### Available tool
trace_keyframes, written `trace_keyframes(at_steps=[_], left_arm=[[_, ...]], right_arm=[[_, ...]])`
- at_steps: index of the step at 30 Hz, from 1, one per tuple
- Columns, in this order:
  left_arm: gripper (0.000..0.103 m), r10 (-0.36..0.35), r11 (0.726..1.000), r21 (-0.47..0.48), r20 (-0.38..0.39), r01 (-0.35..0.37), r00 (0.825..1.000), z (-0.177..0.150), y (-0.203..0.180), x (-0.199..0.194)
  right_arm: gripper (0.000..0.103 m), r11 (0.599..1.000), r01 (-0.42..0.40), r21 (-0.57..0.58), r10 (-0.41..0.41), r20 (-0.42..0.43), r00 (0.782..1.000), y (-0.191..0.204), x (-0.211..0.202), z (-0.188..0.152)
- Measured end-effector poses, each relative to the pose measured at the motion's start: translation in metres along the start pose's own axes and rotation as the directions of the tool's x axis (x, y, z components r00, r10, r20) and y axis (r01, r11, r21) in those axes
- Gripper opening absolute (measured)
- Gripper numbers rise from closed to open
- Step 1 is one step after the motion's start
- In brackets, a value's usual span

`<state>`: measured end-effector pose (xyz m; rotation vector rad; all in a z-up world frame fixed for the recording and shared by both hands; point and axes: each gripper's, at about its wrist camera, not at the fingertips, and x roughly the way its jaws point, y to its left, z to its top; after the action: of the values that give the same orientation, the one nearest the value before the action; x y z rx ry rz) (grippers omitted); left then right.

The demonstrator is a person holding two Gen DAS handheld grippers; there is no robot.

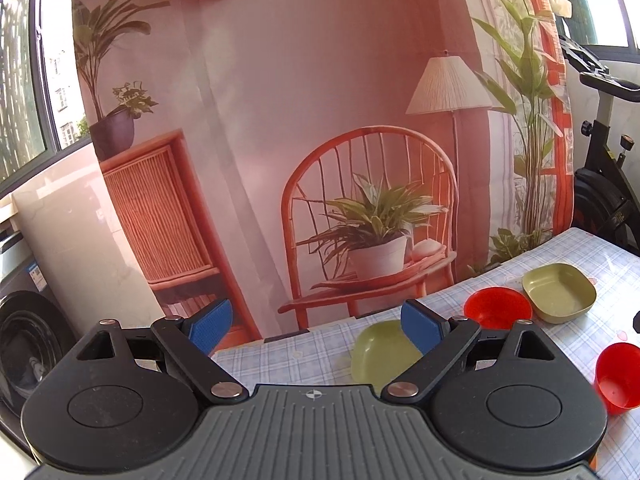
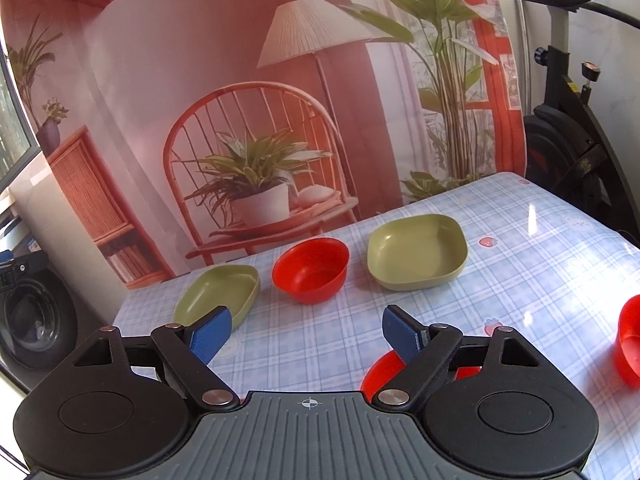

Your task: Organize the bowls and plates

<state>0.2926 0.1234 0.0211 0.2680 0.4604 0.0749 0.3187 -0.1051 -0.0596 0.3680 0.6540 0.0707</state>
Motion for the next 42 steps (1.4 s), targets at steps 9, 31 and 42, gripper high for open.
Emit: trace_keyframes(at_steps=[9, 31, 42], left_arm=[[0.094, -0.125, 0.99, -0.064, -0.005, 0.125, 0.992, -0.01, 0.038, 0.087], [0.069, -0.288, 0.939, -0.272, -0.291, 0.209, 0.912, -0.103, -0.001, 0.261], [0.026, -0.391, 0.876, -0.407, -0.285, 0.258, 0.875, -0.122, 0.01, 0.27]], right_arm=[[0.079, 0.999, -0.025, -0.036, 0.025, -0.008, 1.0, 0.056, 0.065, 0.039], [0.049, 0.997, -0.003, -0.077, -0.023, -0.331, 0.943, 0.095, 0.266, 0.019], [0.025, 0.997, -0.007, -0.076, -0.024, -0.4, 0.916, 0.095, 0.292, -0.009]])
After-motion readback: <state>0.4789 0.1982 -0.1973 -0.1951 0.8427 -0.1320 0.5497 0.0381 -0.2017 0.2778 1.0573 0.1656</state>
